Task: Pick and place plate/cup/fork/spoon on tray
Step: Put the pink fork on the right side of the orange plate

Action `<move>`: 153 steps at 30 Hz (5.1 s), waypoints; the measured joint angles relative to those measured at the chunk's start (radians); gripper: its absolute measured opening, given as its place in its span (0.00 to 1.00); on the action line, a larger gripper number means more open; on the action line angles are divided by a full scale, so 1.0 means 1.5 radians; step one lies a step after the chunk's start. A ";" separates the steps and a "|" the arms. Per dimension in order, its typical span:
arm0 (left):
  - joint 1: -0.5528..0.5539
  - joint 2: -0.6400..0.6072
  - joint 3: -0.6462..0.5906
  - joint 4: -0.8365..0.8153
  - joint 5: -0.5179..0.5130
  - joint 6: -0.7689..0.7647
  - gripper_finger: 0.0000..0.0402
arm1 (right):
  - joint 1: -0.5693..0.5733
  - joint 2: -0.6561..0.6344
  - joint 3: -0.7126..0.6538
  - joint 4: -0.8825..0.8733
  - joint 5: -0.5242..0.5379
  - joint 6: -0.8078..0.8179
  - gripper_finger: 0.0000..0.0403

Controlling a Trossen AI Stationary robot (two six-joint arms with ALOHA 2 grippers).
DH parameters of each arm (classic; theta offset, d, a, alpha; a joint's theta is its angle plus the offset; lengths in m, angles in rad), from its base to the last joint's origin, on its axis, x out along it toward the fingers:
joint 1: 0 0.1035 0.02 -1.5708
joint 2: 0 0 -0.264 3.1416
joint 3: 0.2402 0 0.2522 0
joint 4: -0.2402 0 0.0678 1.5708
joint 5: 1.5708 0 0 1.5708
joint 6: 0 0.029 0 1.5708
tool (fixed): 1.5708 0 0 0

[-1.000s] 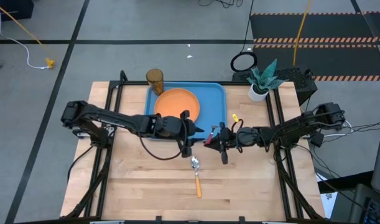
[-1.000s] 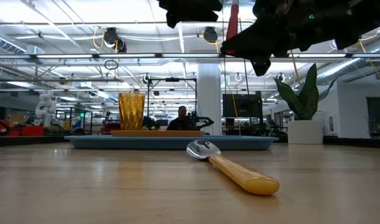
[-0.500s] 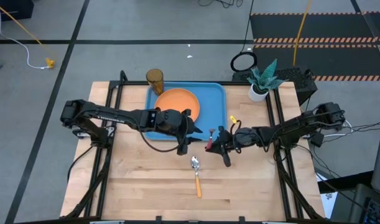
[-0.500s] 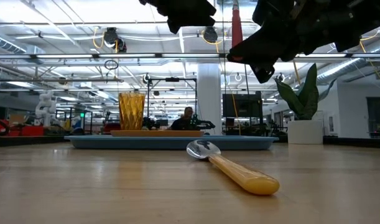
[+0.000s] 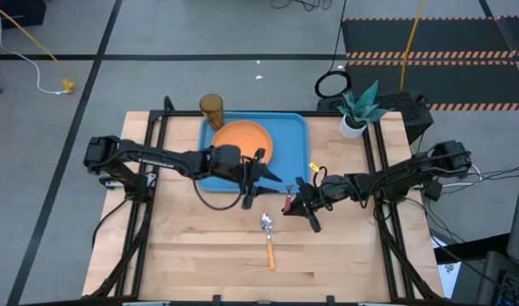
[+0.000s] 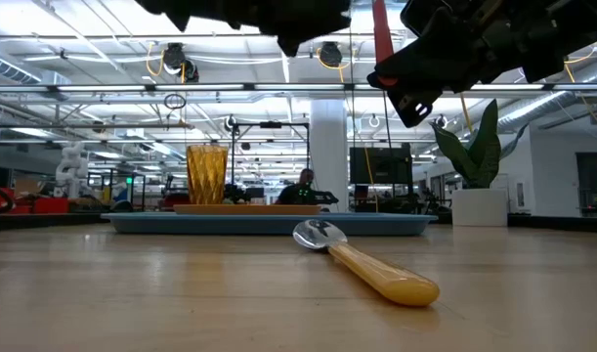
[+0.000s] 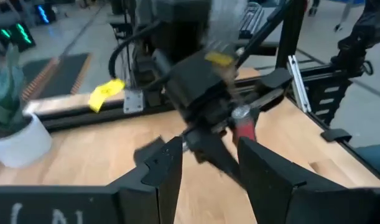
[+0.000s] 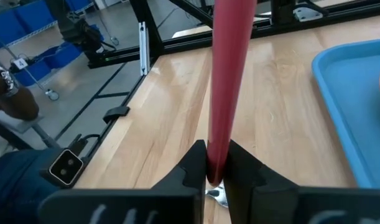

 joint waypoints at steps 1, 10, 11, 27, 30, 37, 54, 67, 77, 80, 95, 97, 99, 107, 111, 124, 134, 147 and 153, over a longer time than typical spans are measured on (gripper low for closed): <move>0.009 0.001 -0.001 -0.001 0.015 -0.009 0.40 | 0.000 0.000 0.000 0.000 0.000 -0.002 0.05; 0.008 0.011 -0.001 0.029 0.045 -0.027 0.39 | 0.000 0.001 0.000 0.000 0.041 0.002 0.05; 0.004 0.018 0.000 0.044 0.046 -0.026 0.39 | 0.000 0.001 0.000 0.001 0.044 0.007 0.05; 0.019 0.147 -0.001 0.258 0.216 -0.077 0.39 | 0.000 0.027 0.000 -0.028 0.019 0.039 0.05; 0.019 0.154 -0.001 0.284 0.258 -0.076 0.39 | -0.003 0.033 0.000 -0.014 -0.016 0.033 0.05; 0.018 0.161 -0.001 0.292 0.287 -0.050 0.39 | -0.003 0.034 0.000 0.020 -0.069 0.022 0.04; 0.006 0.161 -0.001 0.325 0.309 -0.043 0.09 | -0.003 0.038 0.000 0.036 -0.076 0.012 0.05; 0.052 0.157 -0.001 0.323 0.327 -0.109 0.07 | 0.005 0.033 0.000 0.036 0.044 0.118 0.20; 0.083 0.157 -0.001 0.312 0.333 -0.104 0.07 | 0.006 0.002 0.000 -0.023 0.153 0.140 0.34; 0.094 0.157 -0.001 0.287 0.331 -0.092 0.06 | 0.006 -0.016 0.000 -0.060 0.186 0.141 0.34; 0.130 0.157 -0.001 0.248 0.261 -0.075 0.01 | 0.015 -0.061 0.000 -0.156 0.303 0.143 0.29; 0.133 0.157 -0.001 0.248 0.257 -0.075 0.01 | 0.015 -0.062 0.000 -0.154 0.314 0.142 0.29; 0.137 0.157 -0.001 0.247 0.244 -0.080 0.01 | 0.015 -0.064 0.000 -0.155 0.329 0.142 0.29; 0.142 0.157 -0.001 0.226 0.161 -0.148 0.01 | 0.015 -0.101 0.000 -0.108 0.440 0.059 0.29; 0.142 0.157 -0.001 0.218 0.146 -0.176 0.01 | 0.014 -0.103 0.000 -0.097 0.476 -0.010 0.29; 0.140 0.158 -0.001 0.255 0.140 -0.198 0.01 | -0.015 -0.096 0.000 -0.099 0.467 -0.100 0.24; 0.137 0.158 -0.001 0.258 0.141 -0.195 0.01 | -0.027 -0.068 0.000 -0.060 0.437 -0.087 0.03; 0.129 0.158 -0.001 0.288 0.140 -0.202 0.01 | -0.026 -0.066 -0.001 -0.018 0.432 -0.076 0.14; 0.127 0.158 -0.001 0.336 0.135 -0.224 0.01 | -0.026 -0.066 0.000 -0.015 0.436 -0.093 0.32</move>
